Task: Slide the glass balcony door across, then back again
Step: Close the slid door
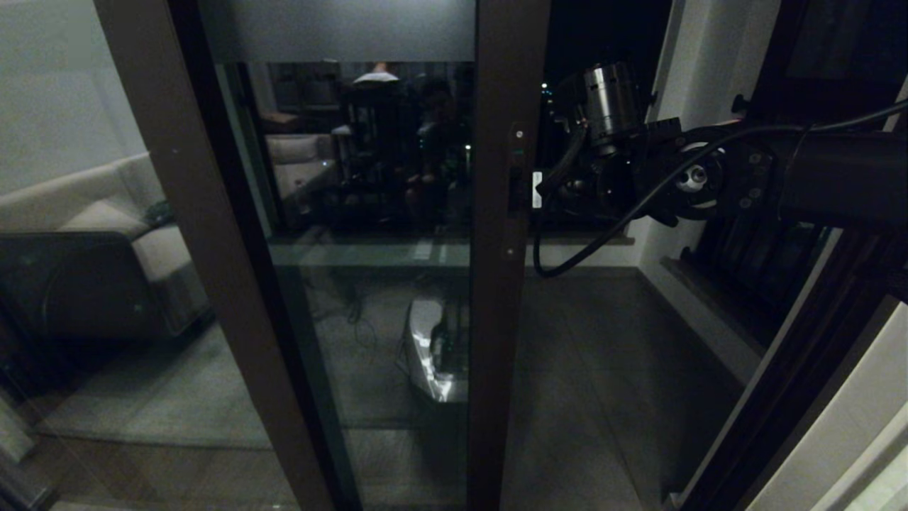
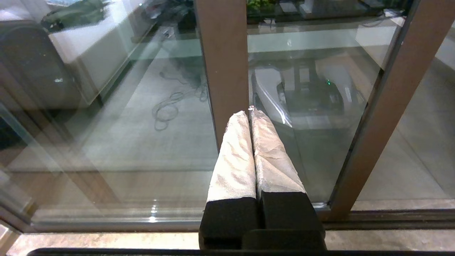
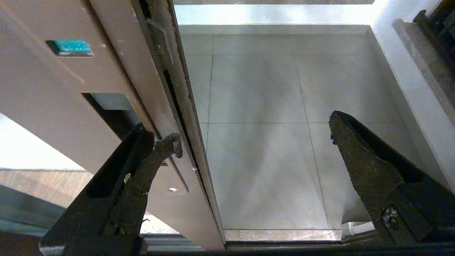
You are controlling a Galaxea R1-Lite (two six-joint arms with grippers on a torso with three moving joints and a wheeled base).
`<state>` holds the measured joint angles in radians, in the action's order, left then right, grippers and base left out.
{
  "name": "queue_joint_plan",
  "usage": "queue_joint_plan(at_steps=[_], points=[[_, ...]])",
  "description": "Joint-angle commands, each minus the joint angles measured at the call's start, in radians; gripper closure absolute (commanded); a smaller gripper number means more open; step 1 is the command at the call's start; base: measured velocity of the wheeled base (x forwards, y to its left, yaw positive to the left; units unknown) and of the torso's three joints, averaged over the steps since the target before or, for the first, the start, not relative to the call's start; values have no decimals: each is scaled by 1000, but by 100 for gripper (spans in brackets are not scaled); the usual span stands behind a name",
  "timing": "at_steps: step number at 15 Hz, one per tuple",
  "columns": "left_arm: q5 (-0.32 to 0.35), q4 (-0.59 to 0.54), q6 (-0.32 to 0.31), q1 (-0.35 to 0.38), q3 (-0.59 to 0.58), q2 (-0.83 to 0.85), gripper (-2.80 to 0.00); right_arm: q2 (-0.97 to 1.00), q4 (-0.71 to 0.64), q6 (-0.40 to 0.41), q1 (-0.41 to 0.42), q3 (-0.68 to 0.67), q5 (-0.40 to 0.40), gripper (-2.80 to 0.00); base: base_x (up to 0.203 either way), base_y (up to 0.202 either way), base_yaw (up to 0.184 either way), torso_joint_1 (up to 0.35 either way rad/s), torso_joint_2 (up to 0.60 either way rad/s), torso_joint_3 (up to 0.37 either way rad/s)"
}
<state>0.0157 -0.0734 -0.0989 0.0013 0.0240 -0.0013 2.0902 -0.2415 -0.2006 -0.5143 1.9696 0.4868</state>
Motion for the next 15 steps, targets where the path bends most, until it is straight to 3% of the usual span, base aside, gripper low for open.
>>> queue_joint_plan(at_steps=[1,15], points=[[0,0,-1,0,1,0,0,-2,-2,-3,9,0,7,-280,0,0,0,0,0,0],[0,0,-1,2,1,0,0,-65,-4,-2,34,-66,9,-280,0,0,0,0,0,0]])
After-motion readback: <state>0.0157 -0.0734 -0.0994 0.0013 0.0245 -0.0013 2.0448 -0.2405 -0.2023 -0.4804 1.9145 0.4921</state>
